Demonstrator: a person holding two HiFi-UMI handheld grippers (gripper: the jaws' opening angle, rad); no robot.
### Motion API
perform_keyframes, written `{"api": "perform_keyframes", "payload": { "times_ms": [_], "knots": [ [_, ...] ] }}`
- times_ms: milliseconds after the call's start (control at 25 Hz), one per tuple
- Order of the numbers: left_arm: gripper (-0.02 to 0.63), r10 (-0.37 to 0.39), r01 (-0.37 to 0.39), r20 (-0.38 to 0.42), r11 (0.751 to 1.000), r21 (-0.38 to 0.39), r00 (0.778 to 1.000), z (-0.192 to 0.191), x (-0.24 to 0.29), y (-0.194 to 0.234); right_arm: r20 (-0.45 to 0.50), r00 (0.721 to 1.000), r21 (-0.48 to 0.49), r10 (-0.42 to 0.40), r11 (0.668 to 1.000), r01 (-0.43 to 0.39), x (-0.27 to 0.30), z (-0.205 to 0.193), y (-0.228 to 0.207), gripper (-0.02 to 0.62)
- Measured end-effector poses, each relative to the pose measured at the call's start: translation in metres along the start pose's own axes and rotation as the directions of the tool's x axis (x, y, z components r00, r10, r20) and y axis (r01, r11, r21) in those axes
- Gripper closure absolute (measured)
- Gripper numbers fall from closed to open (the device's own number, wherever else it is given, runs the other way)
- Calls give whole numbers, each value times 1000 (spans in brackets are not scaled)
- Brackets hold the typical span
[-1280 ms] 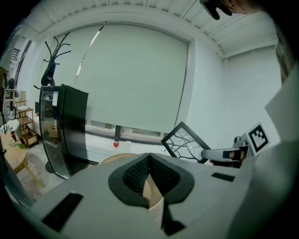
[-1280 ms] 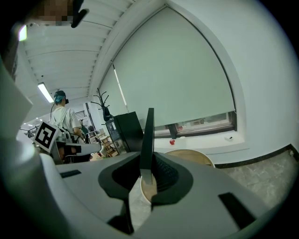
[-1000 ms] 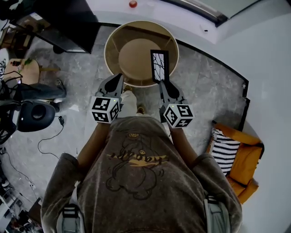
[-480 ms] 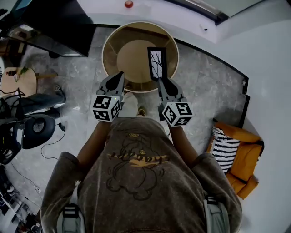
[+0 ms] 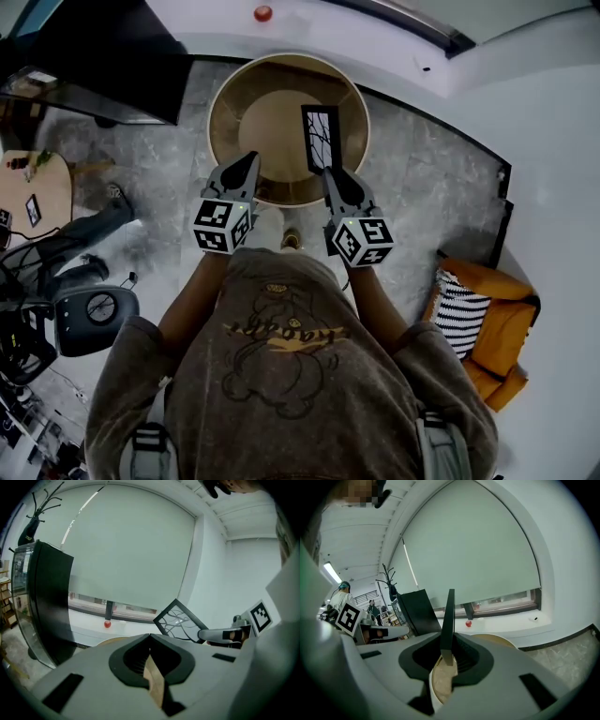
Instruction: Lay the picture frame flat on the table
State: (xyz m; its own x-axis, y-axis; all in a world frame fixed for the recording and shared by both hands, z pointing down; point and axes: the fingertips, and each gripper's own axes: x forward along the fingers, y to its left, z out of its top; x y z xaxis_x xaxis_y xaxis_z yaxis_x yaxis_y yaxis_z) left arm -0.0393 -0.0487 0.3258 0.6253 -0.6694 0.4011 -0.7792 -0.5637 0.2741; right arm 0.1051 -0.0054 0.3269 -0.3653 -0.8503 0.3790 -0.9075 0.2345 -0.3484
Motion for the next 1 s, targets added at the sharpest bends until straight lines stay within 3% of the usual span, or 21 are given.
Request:
{"api": "perform_keyframes", "payload": {
  "times_ms": [440,1000],
  "knots": [
    [589,-20,20,-50,1000,-7,999,-13,44,26,-47,999,16,2,1000,-1,43,-15,-17,514],
    [589,-15,10,-96,999,-51,995,-61,87,62,-110,994,36,-14,999,18,99,-61,-44,514]
  ]
}}
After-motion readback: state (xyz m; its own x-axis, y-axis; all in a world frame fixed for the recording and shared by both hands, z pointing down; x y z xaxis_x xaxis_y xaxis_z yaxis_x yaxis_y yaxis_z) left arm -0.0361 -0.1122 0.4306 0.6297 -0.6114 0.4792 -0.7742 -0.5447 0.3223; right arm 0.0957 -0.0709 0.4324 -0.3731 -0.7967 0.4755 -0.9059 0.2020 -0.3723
